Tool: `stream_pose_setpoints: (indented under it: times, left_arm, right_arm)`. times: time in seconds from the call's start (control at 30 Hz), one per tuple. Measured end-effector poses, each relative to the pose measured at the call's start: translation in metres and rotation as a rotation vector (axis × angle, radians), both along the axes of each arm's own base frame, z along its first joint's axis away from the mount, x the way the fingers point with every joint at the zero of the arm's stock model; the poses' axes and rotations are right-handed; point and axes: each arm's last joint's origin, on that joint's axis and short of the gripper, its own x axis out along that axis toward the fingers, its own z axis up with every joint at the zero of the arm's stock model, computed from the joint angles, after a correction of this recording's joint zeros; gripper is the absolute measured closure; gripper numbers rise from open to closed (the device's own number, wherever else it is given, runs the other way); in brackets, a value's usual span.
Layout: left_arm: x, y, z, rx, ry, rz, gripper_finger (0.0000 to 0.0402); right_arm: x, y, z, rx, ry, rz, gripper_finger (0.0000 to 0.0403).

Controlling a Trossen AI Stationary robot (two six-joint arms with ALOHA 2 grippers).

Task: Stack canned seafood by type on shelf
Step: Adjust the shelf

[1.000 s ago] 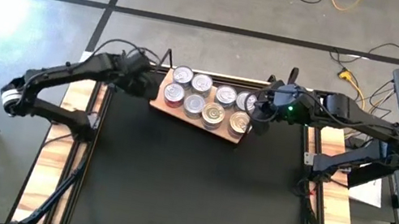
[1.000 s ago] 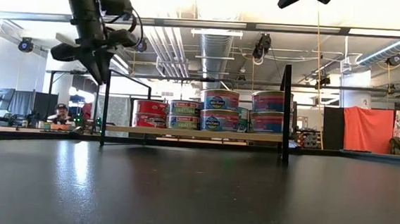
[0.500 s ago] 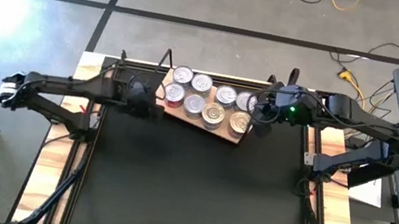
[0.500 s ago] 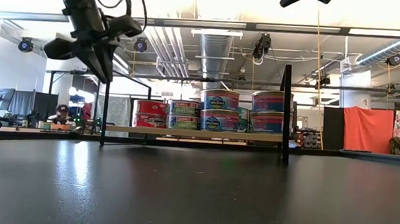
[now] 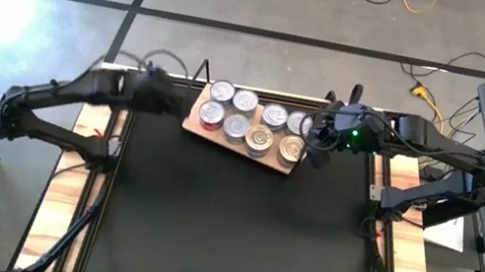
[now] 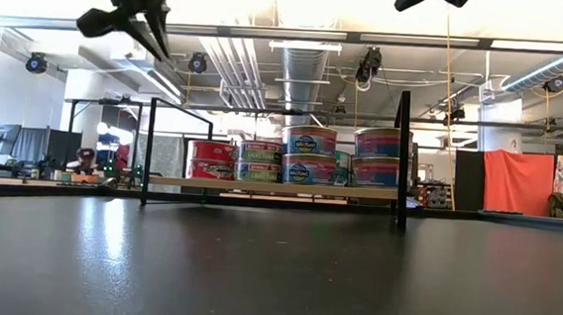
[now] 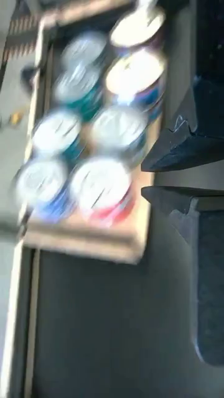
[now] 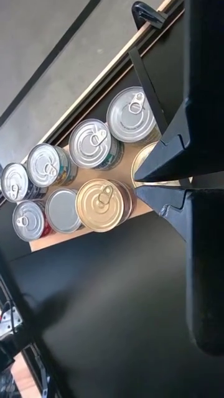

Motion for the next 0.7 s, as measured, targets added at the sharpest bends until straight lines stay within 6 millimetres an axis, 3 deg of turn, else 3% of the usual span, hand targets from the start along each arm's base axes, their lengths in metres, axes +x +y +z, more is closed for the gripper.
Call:
stream_pose_setpoints:
  times: [0.33, 0.5, 0.7]
  left_arm:
    - [-0.03, 0.084, 0.033, -0.032, 0.326, 0.196, 0.0369]
    - [-0.041, 0.11, 0.025, -0.129, 0.41, 0.246, 0.0369]
    - [-0.031, 0.126, -0.001, -0.235, 0.425, 0.219, 0.0369]
  right_arm:
    - [-0.003, -0.002, 0.0, -0.019, 0.016, 0.017, 0.039]
    - [-0.015, 0.002, -0.005, -0.018, 0.071, 0.036, 0.039]
    - [-0.033, 0.011, -0.006, -0.004, 0.04, 0.053, 0.039]
